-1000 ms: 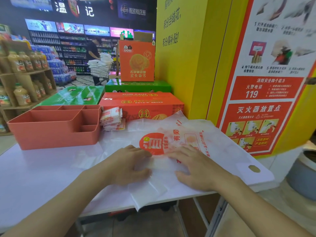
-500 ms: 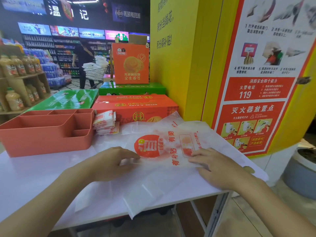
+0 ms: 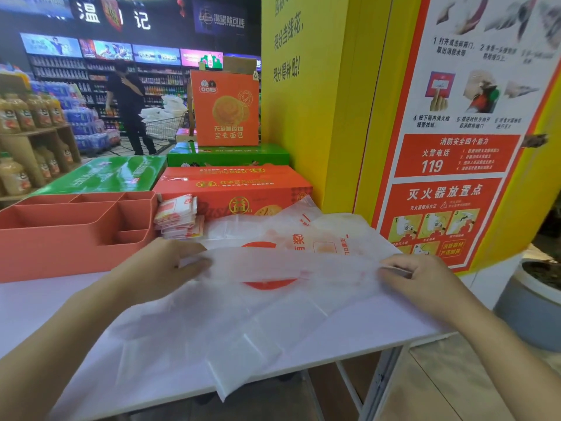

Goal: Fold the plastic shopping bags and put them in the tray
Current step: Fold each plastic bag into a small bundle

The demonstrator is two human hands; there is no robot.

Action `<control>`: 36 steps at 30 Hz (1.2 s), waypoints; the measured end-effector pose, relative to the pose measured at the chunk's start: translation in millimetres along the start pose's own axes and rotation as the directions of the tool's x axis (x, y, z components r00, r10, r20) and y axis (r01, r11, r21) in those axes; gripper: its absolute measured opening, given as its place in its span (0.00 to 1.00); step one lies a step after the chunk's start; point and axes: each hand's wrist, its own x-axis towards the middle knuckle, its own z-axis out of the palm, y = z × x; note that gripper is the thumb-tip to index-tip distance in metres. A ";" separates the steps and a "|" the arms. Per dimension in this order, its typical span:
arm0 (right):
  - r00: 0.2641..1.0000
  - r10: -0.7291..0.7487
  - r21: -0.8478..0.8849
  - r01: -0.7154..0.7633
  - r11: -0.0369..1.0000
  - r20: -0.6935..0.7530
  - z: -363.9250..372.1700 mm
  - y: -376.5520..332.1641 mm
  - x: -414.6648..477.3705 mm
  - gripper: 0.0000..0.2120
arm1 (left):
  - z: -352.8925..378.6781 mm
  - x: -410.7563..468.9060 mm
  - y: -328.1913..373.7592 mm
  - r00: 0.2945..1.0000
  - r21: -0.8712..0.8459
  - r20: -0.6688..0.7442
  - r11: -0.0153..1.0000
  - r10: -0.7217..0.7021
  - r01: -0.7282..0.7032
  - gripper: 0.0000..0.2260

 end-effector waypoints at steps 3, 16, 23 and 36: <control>0.996 0.077 0.171 -0.068 0.983 -0.045 1.3 -2.0 1.2 0.04 | -4.2 5.8 4.9 0.994 -0.066 0.014 0.992 -0.108 0.109 0.05; 0.958 0.224 -0.056 -0.237 0.970 -0.179 10.8 16.2 5.4 0.05 | -2.6 19.6 -21.1 0.836 -0.208 0.104 0.810 -0.539 0.548 0.08; 0.952 0.263 -0.118 -0.283 0.952 -0.160 14.6 12.6 2.7 0.29 | 14.3 27.6 -25.1 0.894 0.371 -0.135 0.815 -0.428 0.446 0.21; 0.973 0.070 -0.424 -0.160 0.892 -0.220 21.5 4.2 -1.2 0.29 | 52.4 37.7 32.7 0.994 0.184 0.065 0.978 0.089 -0.100 0.23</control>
